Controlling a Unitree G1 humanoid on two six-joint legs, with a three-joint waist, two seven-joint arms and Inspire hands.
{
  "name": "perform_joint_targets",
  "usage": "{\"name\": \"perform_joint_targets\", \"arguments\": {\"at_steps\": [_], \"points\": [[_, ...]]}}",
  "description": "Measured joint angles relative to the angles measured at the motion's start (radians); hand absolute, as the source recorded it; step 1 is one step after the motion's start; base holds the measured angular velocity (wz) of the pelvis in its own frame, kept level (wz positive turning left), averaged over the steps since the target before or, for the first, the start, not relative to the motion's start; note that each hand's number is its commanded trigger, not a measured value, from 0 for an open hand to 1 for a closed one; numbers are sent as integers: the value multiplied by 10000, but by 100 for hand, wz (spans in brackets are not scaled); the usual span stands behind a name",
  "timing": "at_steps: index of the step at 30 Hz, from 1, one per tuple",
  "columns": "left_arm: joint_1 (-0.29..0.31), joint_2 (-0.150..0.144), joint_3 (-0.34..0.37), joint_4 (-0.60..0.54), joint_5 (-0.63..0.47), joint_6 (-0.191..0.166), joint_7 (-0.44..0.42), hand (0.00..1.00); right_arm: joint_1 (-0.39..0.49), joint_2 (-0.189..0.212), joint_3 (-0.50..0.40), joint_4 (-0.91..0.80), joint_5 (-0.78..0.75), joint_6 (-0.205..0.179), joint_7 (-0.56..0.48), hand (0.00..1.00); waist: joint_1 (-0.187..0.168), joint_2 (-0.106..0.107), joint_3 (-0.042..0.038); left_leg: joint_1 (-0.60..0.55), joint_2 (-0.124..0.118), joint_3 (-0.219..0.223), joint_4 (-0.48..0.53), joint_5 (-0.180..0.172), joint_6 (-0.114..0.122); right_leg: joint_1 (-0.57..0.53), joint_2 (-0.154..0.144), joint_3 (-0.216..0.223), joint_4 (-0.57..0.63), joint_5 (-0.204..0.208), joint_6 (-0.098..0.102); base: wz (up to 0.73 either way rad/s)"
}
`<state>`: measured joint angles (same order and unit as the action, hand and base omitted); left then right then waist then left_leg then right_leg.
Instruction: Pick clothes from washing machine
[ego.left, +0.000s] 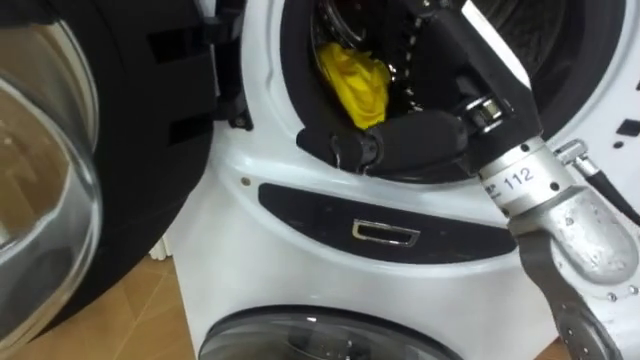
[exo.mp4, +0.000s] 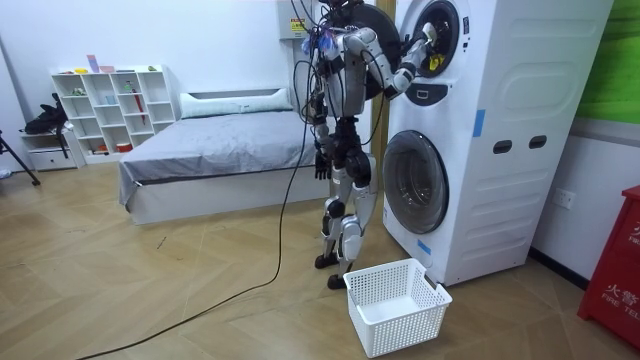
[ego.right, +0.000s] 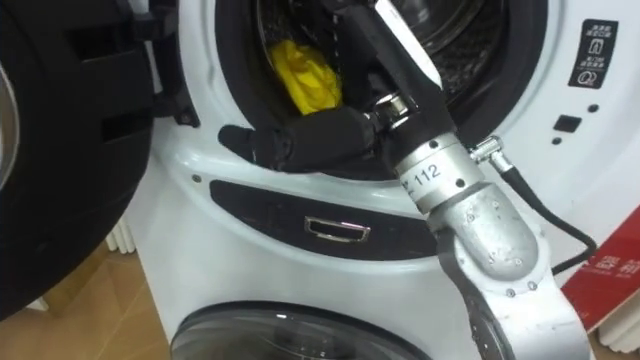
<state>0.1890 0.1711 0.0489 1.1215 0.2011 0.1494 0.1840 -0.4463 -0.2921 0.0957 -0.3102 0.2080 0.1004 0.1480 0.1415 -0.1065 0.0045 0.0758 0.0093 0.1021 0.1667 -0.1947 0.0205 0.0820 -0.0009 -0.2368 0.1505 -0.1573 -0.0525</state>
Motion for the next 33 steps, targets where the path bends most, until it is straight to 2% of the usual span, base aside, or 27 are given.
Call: {"name": "perform_joint_targets", "arguments": {"at_steps": [2, 4, 5, 7, 9, 12, 13, 14, 16, 18, 25, 27, 33], "points": [[-19, 20, 87, -31, 28, 57, 11, 0, -492, -149, 10, 545, -35, -22, -160, 0, 1, -46, -28, 5, -6, -3, 16, 2, -3, 13, 6, -6, 8, -5, -9, 0], [-69, 60, 82, -69, 73, 62, 19, 0, -1260, -255, 31, 1667, -49, -36, -354, 0, 13, -71, -21, 33, -34, -31, 32, 8, -12, 48, 11, -16, 8, -7, -14, 2], [-70, 75, 84, -99, 81, 64, 22, 0, -1390, -317, 52, 1940, -70, 25, -400, 0, 25, -100, -15, 39, -39, -55, 32, 9, -15, 60, 11, -31, 2, -8, -14, 10], [-46, 124, 199, -225, 324, 185, 24, 0, -1528, -385, 56, 2841, -178, 270, -602, 0, 87, -281, -74, 40, -49, -202, 43, 12, -16, 75, 3, -144, 0, -9, -15, 17], [-46, 135, 291, -252, 536, 267, 13, 0, -1550, -493, 59, 3559, -176, 359, -610, 0, 158, -407, -63, 28, -35, -269, 42, 11, -15, 85, -3, -176, 4, -9, -15, 15], [-3, 129, 597, -359, 585, 359, -53, 0, -1631, -895, 35, 4241, -177, 763, -606, 0, 244, -505, -99, -156, -62, -518, 75, 8, -3, 9, -65, -391, 23, -12, -3, 22], [34, 121, 814, -419, 755, 413, -138, 0, -1697, -1160, 30, 4264, -34, 772, -576, 0, 258, -534, -117, -188, -67, -544, 77, -2, 11, -7, -72, -430, 18, -12, 0, 16], [50, 121, 939, -417, 772, 429, -178, 0, -1764, -1272, 27, 4282, 13, 771, -576, 0, 256, -493, -87, -199, -70, -577, 84, -5, 17, 2, -78, -469, 16, -12, 0, 16], [131, 173, 1254, -420, 762, 463, -203, 0, -2138, -1777, -8, 4573, 180, 770, -683, 0, 215, -460, -65, -202, -75, -714, 92, -5, 18, 47, -96, -667, 15, -12, 2, 21], [167, 283, 1252, -464, 766, 463, -202, 0, -2216, -2068, -7, 4638, 215, 766, -852, 0, 222, -469, -71, -201, -73, -798, 92, -4, 18, 66, -89, -671, 15, -15, 7, 15], [449, 325, 1650, -1173, 766, 462, -203, 0, -2229, -2155, -3, 4638, 212, 766, -806, 0, 161, -474, -74, -147, -81, -806, 119, -6, 18, 153, -104, -654, 19, -34, 37, 2], [369, 323, 1655, -1310, 763, 481, -205, 0, -2287, -2300, 28, 4712, 140, 767, -613, 0, 164, -472, -72, -153, -91, -807, 128, -6, 19, 156, -113, -637, 26, -34, 39, 0], [224, 321, 1647, -1363, 750, 479, -220, 0, -2509, -2320, 129, 5333, -654, 770, -8, 0, 182, -547, -68, -146, -96, -799, 133, -4, 24, 201, -111, -623, 31, -34, 39, -1]]}}
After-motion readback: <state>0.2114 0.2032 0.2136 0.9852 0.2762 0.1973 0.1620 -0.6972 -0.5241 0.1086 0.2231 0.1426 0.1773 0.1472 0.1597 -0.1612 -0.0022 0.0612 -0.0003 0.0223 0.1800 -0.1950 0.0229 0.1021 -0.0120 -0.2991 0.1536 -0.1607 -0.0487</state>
